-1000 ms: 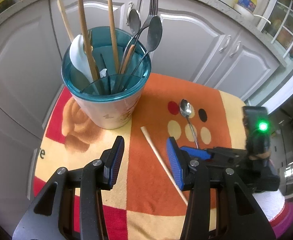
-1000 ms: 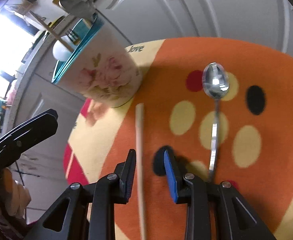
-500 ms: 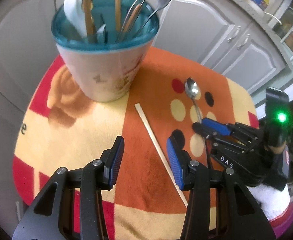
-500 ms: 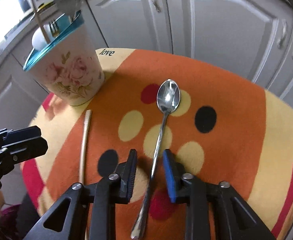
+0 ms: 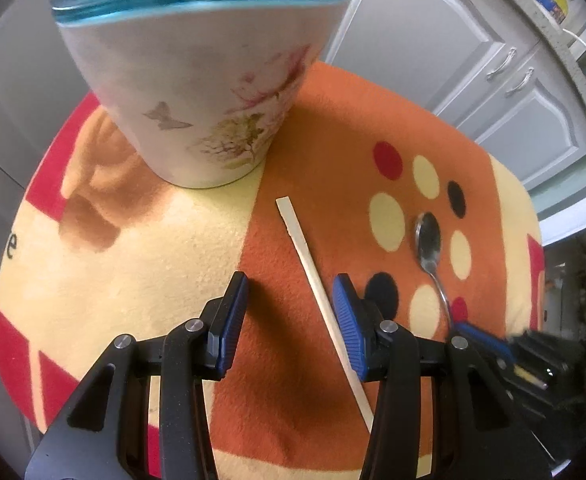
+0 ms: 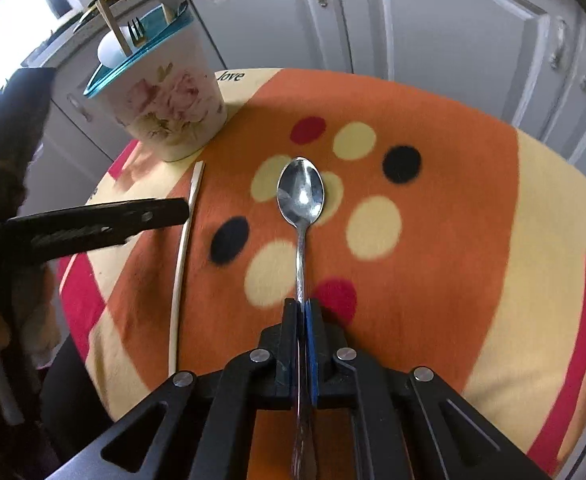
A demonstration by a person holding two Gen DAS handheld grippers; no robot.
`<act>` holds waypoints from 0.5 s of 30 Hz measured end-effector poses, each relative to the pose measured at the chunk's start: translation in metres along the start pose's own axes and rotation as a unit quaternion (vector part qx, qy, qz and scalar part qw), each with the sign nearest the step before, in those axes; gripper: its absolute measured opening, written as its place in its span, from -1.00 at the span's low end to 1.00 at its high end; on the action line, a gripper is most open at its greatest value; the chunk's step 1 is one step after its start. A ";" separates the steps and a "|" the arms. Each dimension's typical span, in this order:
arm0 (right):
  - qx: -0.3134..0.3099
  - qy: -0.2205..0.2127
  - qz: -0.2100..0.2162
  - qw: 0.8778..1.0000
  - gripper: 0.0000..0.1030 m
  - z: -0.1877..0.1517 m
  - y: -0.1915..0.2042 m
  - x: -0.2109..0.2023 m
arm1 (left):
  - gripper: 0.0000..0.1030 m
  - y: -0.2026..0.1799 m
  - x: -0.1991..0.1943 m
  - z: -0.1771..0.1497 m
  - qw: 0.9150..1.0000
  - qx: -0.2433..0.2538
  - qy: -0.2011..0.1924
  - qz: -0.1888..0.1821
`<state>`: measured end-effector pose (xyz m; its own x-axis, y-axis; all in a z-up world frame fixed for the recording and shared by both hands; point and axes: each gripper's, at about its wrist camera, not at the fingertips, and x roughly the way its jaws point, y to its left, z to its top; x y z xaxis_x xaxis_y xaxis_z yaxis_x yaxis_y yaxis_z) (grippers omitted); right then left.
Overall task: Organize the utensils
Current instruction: 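Close the left tool on the wooden chopstick while the right tool grasps the steel spoon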
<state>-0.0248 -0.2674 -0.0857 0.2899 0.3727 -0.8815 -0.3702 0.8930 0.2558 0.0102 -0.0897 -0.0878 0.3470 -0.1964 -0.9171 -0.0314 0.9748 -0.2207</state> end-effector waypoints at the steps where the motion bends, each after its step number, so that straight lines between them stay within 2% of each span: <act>1: 0.007 -0.001 0.003 1.000 -0.92 -0.003 -0.002 -0.003 | -0.16 -0.002 0.000 -0.001 1.000 0.004 -0.004 0.004; 3: 0.012 -0.003 0.009 1.000 -0.87 -0.006 -0.005 -0.006 | -0.16 -0.004 0.002 0.000 1.000 0.009 -0.005 0.008; 5: 0.018 -0.003 0.008 1.000 -0.61 -0.005 -0.008 -0.006 | -0.16 -0.008 0.003 0.001 1.000 0.011 -0.005 0.010; 7: 0.025 -0.004 0.013 1.000 -0.49 -0.004 -0.009 -0.006 | -0.16 -0.010 0.004 0.002 1.000 0.015 -0.004 0.011; 12: 0.032 -0.011 0.020 0.999 -0.48 -0.002 -0.009 -0.015 | -0.18 -0.019 0.008 0.005 1.000 0.031 -0.007 0.005; 13: 0.031 -0.013 0.019 0.999 -0.47 -0.001 -0.011 -0.018 | -0.23 -0.022 0.009 0.005 0.999 0.037 -0.007 -0.004; 15: 0.034 -0.018 0.019 0.999 -0.46 0.002 -0.014 -0.020 | -0.57 -0.028 0.010 0.004 0.998 0.054 -0.004 -0.011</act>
<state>-0.0236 -0.2873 -0.0704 0.3084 0.4139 -0.8565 -0.3204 0.8930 0.3162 0.0182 -0.1185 -0.0899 0.3543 -0.2167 -0.9097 0.0764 0.9762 -0.2027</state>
